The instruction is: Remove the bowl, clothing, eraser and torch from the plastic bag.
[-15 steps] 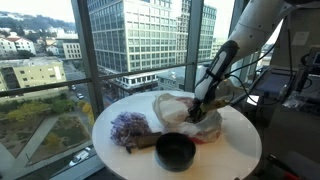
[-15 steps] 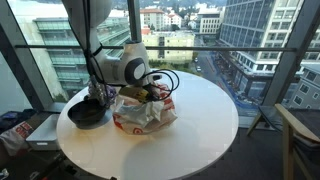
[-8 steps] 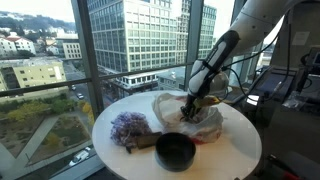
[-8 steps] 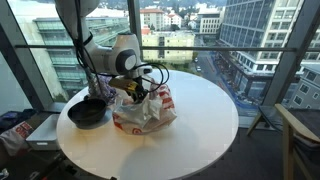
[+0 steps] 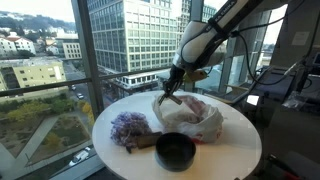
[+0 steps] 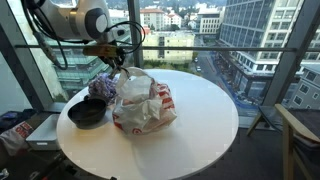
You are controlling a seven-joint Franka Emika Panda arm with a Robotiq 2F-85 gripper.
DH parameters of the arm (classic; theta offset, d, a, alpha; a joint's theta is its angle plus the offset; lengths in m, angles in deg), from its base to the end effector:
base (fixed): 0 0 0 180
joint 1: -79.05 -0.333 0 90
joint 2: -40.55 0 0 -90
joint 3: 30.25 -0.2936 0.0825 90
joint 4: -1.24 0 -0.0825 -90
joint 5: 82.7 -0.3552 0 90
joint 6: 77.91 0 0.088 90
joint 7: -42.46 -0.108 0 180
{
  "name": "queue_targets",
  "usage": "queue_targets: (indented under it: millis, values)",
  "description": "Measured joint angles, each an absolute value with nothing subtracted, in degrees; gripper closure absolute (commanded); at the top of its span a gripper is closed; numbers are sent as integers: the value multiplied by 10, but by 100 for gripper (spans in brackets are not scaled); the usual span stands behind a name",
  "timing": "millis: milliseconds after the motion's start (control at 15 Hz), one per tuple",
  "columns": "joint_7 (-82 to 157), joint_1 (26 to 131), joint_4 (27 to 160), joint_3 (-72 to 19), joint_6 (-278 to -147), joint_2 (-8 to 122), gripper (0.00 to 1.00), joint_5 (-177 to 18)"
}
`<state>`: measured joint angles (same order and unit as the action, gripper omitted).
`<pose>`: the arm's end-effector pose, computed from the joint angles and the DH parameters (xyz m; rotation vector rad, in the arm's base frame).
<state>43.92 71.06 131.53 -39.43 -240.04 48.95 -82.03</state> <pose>0.5205 0.1604 0.3360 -2.9659 -0.4923 -0.6174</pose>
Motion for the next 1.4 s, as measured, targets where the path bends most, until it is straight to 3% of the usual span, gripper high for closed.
queue_targets:
  millis: [333, 733, 1400]
  values:
    - [569, 696, 1333, -466, -2378, 454, 88, -890]
    - [683, 683, 1359, -491, -2367, 491, 89, -907]
    - [741, 675, 1351, -488, -2355, 575, 88, -671]
